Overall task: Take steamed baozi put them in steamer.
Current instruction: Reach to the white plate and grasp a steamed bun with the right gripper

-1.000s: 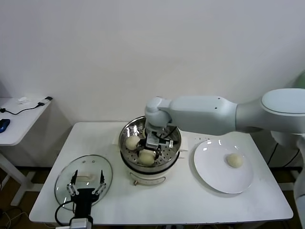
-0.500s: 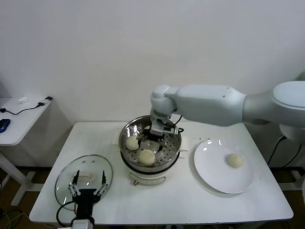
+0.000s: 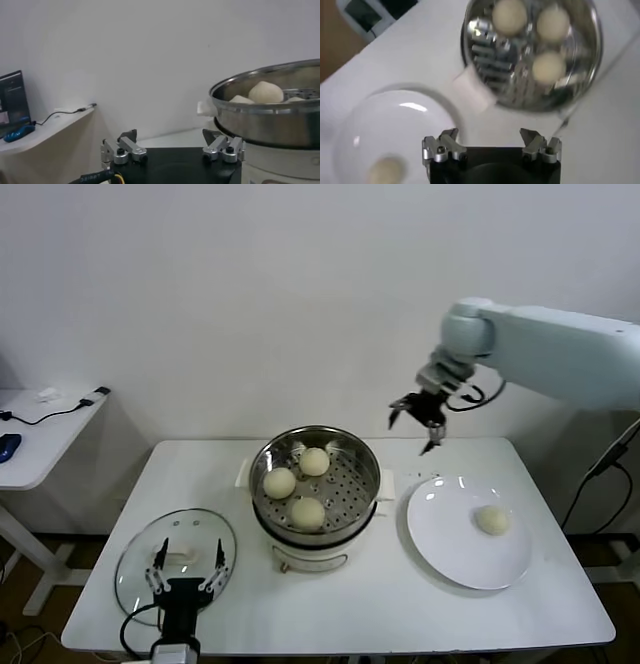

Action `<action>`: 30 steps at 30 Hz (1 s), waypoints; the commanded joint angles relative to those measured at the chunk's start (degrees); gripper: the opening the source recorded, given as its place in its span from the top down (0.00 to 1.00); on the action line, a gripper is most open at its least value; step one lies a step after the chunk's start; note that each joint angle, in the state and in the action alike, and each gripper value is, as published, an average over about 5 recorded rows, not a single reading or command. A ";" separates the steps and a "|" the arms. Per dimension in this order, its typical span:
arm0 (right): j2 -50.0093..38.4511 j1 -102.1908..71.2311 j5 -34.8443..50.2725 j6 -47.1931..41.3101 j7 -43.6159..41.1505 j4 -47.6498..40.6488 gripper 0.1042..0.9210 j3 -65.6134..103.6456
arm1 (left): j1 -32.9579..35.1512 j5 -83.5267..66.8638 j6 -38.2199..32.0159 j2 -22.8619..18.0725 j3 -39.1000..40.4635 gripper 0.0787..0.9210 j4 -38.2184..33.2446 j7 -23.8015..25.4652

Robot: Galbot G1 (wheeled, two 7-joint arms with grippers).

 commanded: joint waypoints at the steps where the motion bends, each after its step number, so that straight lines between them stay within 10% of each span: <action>1: -15.22 -8.65 -3.84 -11.07 2.26 -2.12 0.12 -0.31 | 0.05 -0.20 0.07 -0.02 -0.43 0.12 0.24 -0.14; 30: -7.19 -39.13 -16.97 -11.25 6.29 -18.89 0.12 26.68 | -0.45 -0.19 0.57 -0.28 -1.63 0.12 2.93 -0.24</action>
